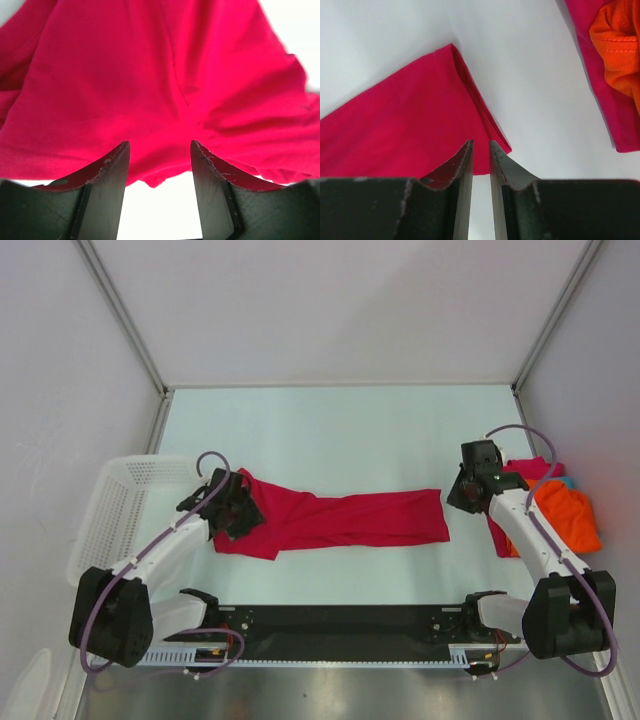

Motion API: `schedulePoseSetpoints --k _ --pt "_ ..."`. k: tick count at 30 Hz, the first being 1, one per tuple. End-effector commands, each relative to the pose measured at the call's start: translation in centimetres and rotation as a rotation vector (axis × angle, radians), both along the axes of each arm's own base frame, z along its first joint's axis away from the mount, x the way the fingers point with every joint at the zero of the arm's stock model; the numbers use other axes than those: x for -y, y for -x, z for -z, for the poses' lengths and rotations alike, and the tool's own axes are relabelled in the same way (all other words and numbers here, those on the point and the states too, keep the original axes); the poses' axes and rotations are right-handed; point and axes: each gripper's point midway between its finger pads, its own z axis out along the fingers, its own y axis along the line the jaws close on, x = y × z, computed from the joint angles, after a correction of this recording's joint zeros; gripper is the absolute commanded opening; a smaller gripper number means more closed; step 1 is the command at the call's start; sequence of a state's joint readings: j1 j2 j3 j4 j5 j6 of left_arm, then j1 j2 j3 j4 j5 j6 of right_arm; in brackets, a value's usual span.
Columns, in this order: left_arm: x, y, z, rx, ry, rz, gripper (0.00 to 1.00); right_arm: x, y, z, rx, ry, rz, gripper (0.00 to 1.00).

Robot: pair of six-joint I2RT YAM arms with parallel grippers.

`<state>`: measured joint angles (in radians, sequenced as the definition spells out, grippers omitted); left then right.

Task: Fold and stack the t-shirts
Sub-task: Rotate the tshirt 90 degrees

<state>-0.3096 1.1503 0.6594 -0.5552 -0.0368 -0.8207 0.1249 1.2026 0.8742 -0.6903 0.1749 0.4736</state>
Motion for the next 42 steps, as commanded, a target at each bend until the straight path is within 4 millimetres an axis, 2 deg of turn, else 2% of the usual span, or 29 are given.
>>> schedulePoseSetpoints --k 1,7,12,22,29,31,32,34,35,37,38,39,42 --pt "0.3 -0.2 0.8 -0.001 0.053 -0.049 0.58 -0.3 -1.5 -2.9 0.073 -0.002 -0.009 0.24" --pt "0.6 0.5 2.0 -0.041 0.11 -0.056 0.58 -1.0 -1.9 -4.0 0.09 -0.026 -0.029 0.24" --pt "1.6 1.1 3.6 -0.087 0.229 -0.106 0.58 -1.7 -2.3 -5.0 0.105 -0.037 -0.046 0.25" --pt "-0.3 -0.5 5.3 -0.125 0.263 -0.2 0.58 -2.2 -3.4 -6.2 0.11 -0.04 -0.061 0.25" --pt "-2.5 -3.8 5.2 -0.119 0.266 -0.251 0.58 -2.9 -4.2 -5.9 0.089 -0.037 -0.073 0.25" --pt "-2.6 -4.5 5.5 -0.133 0.274 -0.251 0.58 -3.0 -4.5 -5.8 0.082 -0.033 -0.072 0.25" --pt "-3.5 -5.6 5.0 -0.114 0.278 -0.279 0.58 -3.1 -4.5 -5.7 0.079 -0.034 -0.074 0.25" --pt "-3.8 -6.4 5.2 -0.125 0.274 -0.287 0.58 -3.3 -4.7 -5.5 0.077 -0.035 -0.074 0.25" --pt "-3.9 -7.6 4.5 -0.105 0.272 -0.283 0.58 -3.3 -4.7 -5.5 0.074 -0.036 -0.073 0.25" --pt "-4.3 -8.4 4.6 -0.114 0.262 -0.291 0.59 -3.4 -4.9 -5.4 0.072 -0.036 -0.07 0.25" --pt "-4.4 -9.7 3.8 -0.088 0.264 -0.29 0.59 -3.4 -4.9 -5.3 0.07 -0.034 -0.072 0.25" --pt "-4.6 -10.1 4.1 -0.1 0.261 -0.294 0.59 -3.5 -5.0 -5.4 0.072 -0.034 -0.072 0.25" --pt "-5.2 -12.0 3.5 -0.089 0.271 -0.312 0.59 -3.3 -5.0 -5.5 0.075 -0.024 -0.068 0.25"
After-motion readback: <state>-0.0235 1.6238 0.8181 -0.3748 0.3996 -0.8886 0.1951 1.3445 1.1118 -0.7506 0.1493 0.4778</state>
